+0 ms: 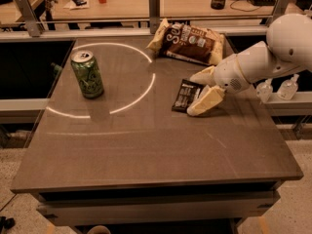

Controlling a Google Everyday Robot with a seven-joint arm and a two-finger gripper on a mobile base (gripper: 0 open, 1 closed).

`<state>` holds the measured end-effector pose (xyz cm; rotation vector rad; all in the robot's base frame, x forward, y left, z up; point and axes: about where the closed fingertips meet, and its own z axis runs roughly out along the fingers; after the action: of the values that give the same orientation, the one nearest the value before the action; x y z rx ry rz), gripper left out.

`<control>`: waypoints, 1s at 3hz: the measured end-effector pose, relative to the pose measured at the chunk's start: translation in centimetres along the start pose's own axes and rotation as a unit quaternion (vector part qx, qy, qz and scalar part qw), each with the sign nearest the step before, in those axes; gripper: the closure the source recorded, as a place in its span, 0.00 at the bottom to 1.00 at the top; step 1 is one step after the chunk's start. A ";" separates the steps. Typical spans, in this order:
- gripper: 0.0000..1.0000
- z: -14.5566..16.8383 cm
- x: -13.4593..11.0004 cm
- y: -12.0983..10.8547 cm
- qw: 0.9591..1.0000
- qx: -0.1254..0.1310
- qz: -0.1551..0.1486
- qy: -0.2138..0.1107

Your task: Pick rxbar chocolate

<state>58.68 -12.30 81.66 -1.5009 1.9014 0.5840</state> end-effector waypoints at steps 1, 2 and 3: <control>1.00 -0.3 -0.3 0.0 1.000 0.000 0.000 0.000; 1.00 -0.4 -0.4 0.0 1.000 0.000 0.000 0.000; 1.00 -0.4 -0.4 0.0 1.000 0.000 0.000 0.000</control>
Offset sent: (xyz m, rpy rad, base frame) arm 0.0103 -0.0206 0.0150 -0.0668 -0.0177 -0.0425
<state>58.69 -12.31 82.27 -1.5008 1.9016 0.5833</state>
